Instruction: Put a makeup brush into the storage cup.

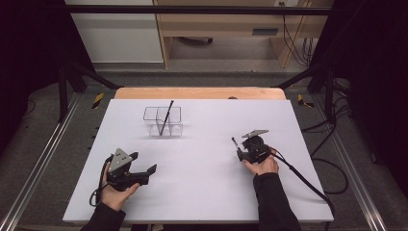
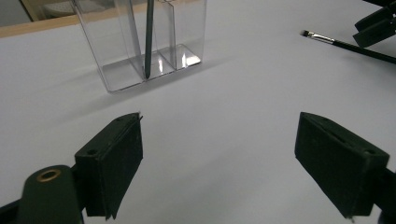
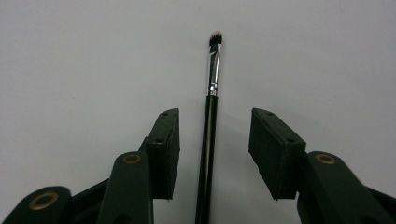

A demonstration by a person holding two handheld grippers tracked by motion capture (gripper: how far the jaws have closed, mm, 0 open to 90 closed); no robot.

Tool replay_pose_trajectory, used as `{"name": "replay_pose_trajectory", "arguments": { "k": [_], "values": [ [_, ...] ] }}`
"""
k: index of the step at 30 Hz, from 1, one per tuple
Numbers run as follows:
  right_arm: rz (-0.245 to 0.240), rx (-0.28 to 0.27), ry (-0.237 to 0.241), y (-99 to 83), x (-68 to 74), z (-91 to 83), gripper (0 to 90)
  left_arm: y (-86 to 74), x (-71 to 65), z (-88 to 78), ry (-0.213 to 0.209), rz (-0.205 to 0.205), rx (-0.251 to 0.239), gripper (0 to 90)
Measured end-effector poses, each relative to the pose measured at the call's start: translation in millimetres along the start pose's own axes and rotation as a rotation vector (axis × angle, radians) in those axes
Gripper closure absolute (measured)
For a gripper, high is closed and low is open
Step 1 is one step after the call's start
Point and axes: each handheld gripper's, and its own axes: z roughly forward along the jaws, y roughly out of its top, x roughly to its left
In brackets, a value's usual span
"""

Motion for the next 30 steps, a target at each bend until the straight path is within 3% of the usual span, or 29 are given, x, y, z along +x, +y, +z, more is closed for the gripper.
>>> {"name": "replay_pose_trajectory", "arguments": {
  "k": [9,19,30],
  "values": [
    [-0.060,0.089,-0.005,20.1,0.2,-0.9,53.5,-0.1,0.4,0.4,-0.003,0.000,0.002,14.5],
    [-0.074,0.190,0.011,31.7,-1.8,8.9,58.2,-0.1,0.6,1.0,-0.006,0.001,0.004,14.5],
    [-0.068,0.263,0.022,32.6,-3.6,16.3,67.9,-0.1,0.2,1.3,-0.007,0.000,0.006,14.5]
  ]
}}
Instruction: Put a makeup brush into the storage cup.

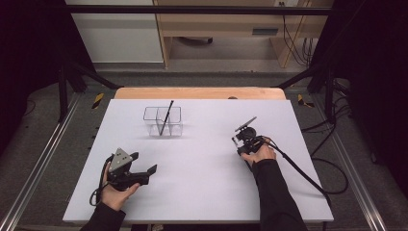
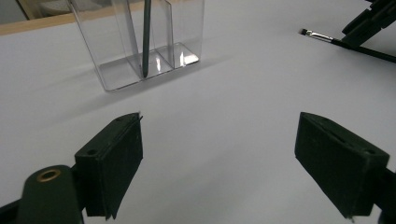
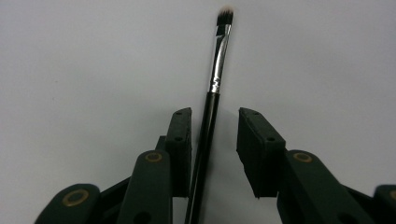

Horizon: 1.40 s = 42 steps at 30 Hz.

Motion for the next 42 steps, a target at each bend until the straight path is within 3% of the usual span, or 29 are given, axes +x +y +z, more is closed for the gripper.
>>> {"name": "replay_pose_trajectory", "arguments": {
  "k": [16,31,36,42],
  "values": [
    [0.019,0.044,0.022,-1.0,3.4,4.0,81.8,-0.1,-0.4,0.5,-0.001,0.003,0.005,14.5],
    [0.049,0.051,0.034,0.1,1.5,3.9,84.3,0.0,-0.7,0.7,0.000,0.006,0.008,14.5],
    [0.053,0.041,0.041,-0.8,2.1,-2.6,84.3,0.2,-0.8,0.6,0.000,0.007,0.007,14.5],
    [0.035,-0.011,0.055,-4.1,2.4,-17.7,84.3,0.4,-1.6,0.9,-0.001,0.006,0.006,14.5]
  ]
}}
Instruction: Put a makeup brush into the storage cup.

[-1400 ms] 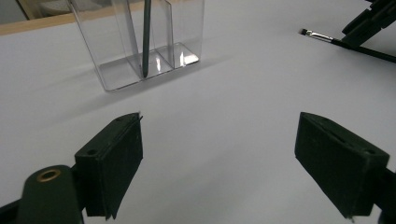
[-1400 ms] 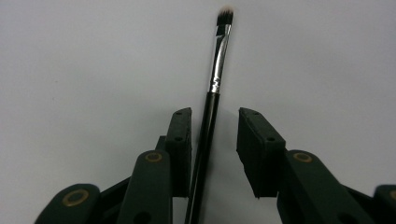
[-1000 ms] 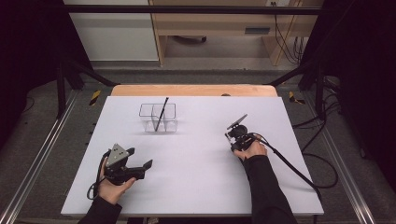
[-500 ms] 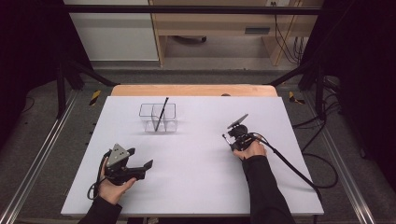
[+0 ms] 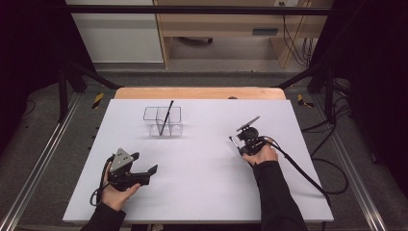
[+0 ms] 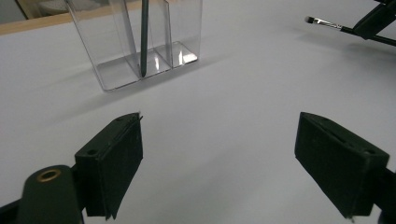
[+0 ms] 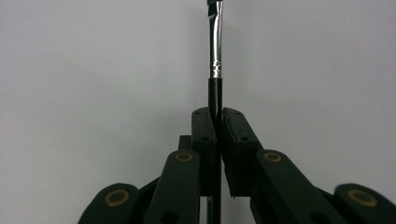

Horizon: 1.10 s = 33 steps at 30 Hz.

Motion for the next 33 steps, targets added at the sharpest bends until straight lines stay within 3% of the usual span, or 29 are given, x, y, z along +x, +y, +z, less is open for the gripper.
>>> {"name": "replay_pose_trajectory", "arguments": {
  "k": [6,14,33],
  "values": [
    [-0.013,-0.065,0.033,-5.5,4.5,-14.7,84.3,0.2,-0.6,0.0,-0.003,-0.001,-0.001,14.5],
    [-0.036,-0.194,0.082,-14.4,11.3,-31.1,84.3,1.0,-2.2,-0.4,-0.006,0.001,-0.005,14.6],
    [-0.059,-0.438,0.136,-20.5,27.3,-61.3,84.3,4.6,-5.1,-3.3,-0.019,-0.005,-0.029,14.6]
  ]
}}
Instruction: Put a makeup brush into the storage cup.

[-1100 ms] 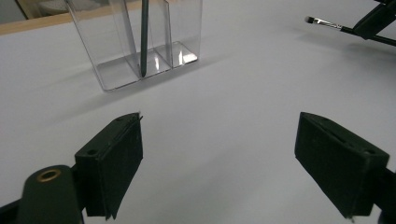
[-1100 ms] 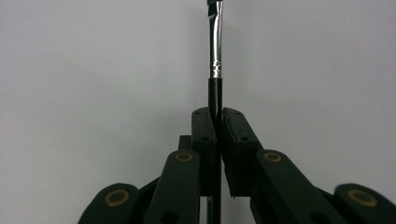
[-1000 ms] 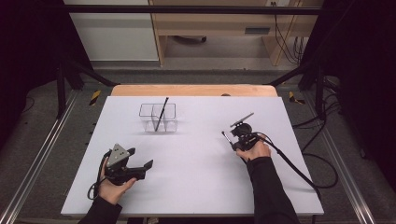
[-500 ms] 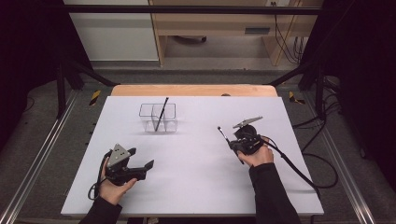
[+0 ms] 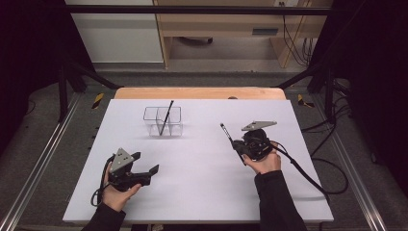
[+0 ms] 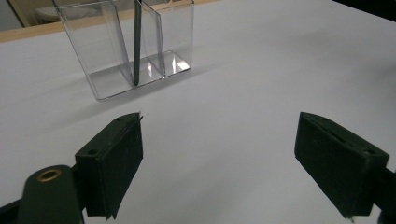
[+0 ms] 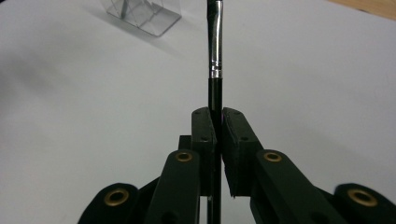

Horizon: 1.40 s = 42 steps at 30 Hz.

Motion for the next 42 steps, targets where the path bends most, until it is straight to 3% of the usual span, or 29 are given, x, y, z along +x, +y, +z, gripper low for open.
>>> {"name": "replay_pose_trajectory", "arguments": {
  "k": [7,17,33,42],
  "values": [
    [-0.004,-0.073,0.025,4.1,9.7,-3.5,84.3,1.6,-1.2,-0.7,-0.007,-0.005,-0.006,14.6],
    [-0.016,-0.133,0.054,3.3,19.0,-3.1,84.3,8.2,-4.1,-3.4,-0.019,-0.006,-0.031,14.6],
    [-0.013,-0.204,0.103,-2.9,30.5,-1.0,84.3,21.6,-10.6,-3.7,-0.059,-0.020,-0.067,14.6],
    [-0.016,-0.234,0.127,-6.4,36.0,0.1,84.3,37.4,-12.3,-1.9,-0.079,-0.027,-0.100,14.6]
  ]
}}
